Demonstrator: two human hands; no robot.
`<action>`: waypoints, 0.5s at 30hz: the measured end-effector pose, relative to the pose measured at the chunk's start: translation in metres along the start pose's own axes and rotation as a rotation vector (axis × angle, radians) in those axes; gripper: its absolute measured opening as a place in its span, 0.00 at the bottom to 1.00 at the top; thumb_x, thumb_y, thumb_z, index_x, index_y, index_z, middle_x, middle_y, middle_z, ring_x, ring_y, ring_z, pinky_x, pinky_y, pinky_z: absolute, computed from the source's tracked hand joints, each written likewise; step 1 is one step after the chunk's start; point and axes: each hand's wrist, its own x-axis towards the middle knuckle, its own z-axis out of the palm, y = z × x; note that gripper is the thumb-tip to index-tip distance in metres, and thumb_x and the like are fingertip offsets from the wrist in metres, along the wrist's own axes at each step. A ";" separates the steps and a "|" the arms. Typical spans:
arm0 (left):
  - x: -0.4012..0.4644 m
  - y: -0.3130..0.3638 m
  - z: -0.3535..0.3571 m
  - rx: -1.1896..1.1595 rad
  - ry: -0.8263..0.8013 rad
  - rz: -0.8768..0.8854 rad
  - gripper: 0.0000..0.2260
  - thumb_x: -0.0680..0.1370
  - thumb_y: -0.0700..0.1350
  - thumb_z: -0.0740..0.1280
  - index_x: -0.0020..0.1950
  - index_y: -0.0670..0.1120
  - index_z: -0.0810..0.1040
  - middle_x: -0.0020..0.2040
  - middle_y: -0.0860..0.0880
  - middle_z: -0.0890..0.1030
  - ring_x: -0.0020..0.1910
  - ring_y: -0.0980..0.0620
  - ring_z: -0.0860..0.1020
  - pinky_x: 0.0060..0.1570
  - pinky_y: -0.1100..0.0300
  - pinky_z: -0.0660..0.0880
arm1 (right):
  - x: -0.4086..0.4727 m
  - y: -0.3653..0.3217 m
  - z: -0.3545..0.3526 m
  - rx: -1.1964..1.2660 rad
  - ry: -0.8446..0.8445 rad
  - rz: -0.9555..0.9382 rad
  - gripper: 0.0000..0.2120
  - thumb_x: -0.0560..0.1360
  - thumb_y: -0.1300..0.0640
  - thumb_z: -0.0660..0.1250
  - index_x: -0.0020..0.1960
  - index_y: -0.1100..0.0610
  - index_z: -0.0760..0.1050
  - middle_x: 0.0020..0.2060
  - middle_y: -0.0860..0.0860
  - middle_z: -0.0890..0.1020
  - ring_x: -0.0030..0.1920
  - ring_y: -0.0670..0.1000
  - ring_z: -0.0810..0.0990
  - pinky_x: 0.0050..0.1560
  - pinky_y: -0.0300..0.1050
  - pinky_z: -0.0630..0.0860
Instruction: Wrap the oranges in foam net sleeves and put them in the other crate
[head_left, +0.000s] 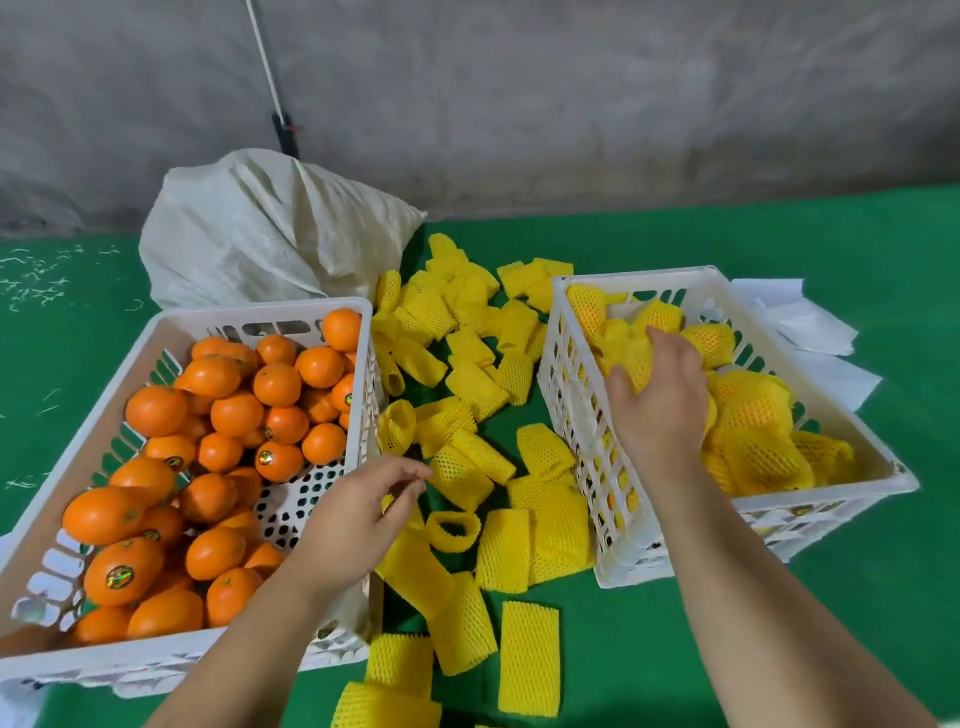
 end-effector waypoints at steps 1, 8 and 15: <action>-0.001 -0.003 0.001 0.045 0.005 0.022 0.08 0.84 0.46 0.69 0.62 0.55 0.84 0.55 0.64 0.82 0.54 0.61 0.81 0.53 0.57 0.80 | 0.004 0.013 0.008 -0.213 -0.165 0.003 0.35 0.81 0.37 0.59 0.82 0.50 0.56 0.81 0.56 0.58 0.80 0.59 0.56 0.78 0.60 0.58; -0.004 -0.011 0.004 -0.089 0.072 -0.004 0.08 0.84 0.48 0.68 0.60 0.59 0.83 0.54 0.61 0.84 0.55 0.57 0.83 0.51 0.61 0.78 | 0.004 0.025 0.033 -0.573 -0.505 -0.013 0.49 0.77 0.30 0.56 0.83 0.52 0.34 0.82 0.57 0.35 0.82 0.59 0.35 0.81 0.59 0.39; -0.003 -0.014 0.003 -0.128 0.136 -0.014 0.08 0.85 0.48 0.67 0.62 0.55 0.83 0.55 0.60 0.83 0.57 0.55 0.82 0.53 0.68 0.75 | -0.045 -0.006 0.061 -0.538 -0.416 -0.467 0.27 0.76 0.39 0.61 0.71 0.49 0.71 0.81 0.60 0.57 0.81 0.62 0.49 0.77 0.62 0.46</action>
